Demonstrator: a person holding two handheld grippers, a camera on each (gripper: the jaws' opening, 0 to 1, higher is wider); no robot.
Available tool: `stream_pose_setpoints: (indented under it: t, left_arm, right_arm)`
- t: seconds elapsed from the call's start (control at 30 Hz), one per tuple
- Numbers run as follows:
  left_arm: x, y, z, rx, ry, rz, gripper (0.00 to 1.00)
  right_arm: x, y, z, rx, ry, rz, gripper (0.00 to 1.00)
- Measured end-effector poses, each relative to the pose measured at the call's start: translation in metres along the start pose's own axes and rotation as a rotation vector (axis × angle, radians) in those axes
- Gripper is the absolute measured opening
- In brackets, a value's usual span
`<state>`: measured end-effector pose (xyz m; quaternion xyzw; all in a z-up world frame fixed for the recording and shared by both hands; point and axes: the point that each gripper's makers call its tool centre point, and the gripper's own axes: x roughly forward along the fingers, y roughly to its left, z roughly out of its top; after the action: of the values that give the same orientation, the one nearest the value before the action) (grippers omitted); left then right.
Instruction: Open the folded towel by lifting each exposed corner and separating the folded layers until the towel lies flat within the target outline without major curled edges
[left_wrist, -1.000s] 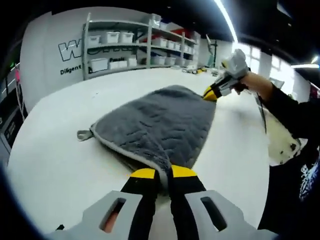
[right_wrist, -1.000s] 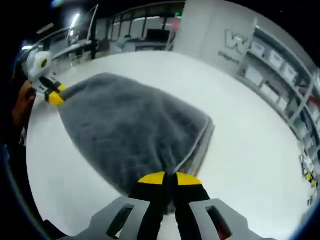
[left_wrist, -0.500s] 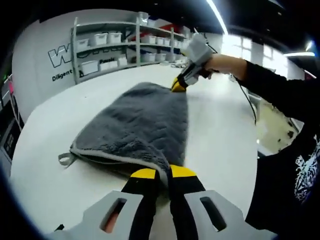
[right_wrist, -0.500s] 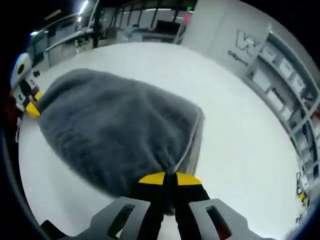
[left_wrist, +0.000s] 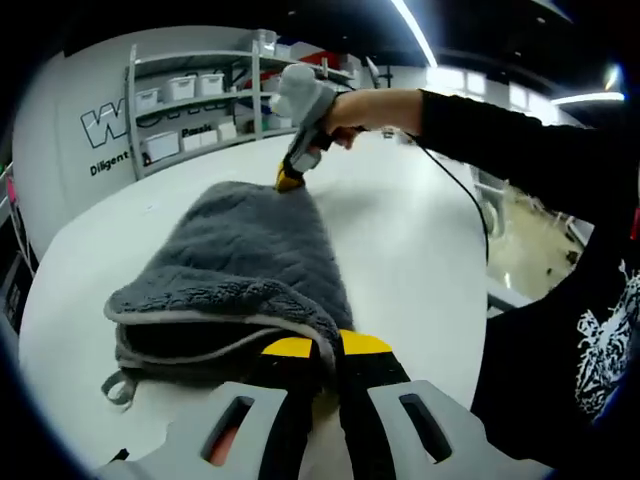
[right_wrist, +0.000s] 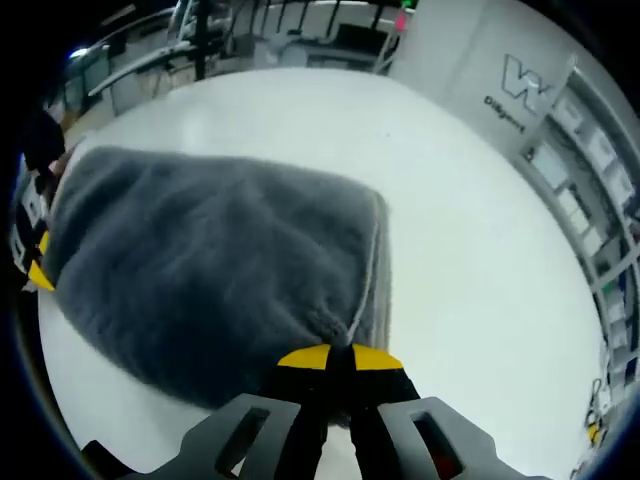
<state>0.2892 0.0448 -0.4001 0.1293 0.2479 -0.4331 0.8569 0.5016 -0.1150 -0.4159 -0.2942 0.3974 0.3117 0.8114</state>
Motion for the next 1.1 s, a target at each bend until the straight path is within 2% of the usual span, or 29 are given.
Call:
stream_pose_setpoints:
  t: [0.2,0.4,0.63,0.8,1.1]
  left_arm:
    - [0.008,-0.013,0.006,0.037,-0.007,-0.012,0.05]
    - [0.013,-0.022,0.011,0.046,-0.025,-0.031,0.05]
    - [0.019,-0.026,0.016,0.061,-0.038,-0.023,0.05]
    - [0.027,-0.031,0.022,0.087,-0.056,-0.014,0.05]
    - [0.036,-0.035,0.027,0.059,-0.088,-0.019,0.05]
  right_arm:
    - [0.009,-0.001,0.015,0.005,0.005,0.028,0.0]
    - [0.016,0.001,0.027,-0.046,0.02,0.031,0.0]
    - [0.028,-0.002,0.047,-0.093,0.015,0.036,0.0]
    - [0.033,0.006,0.06,-0.159,0.012,0.026,0.0]
    - [0.035,0.024,0.069,-0.19,0.02,0.04,0.0]
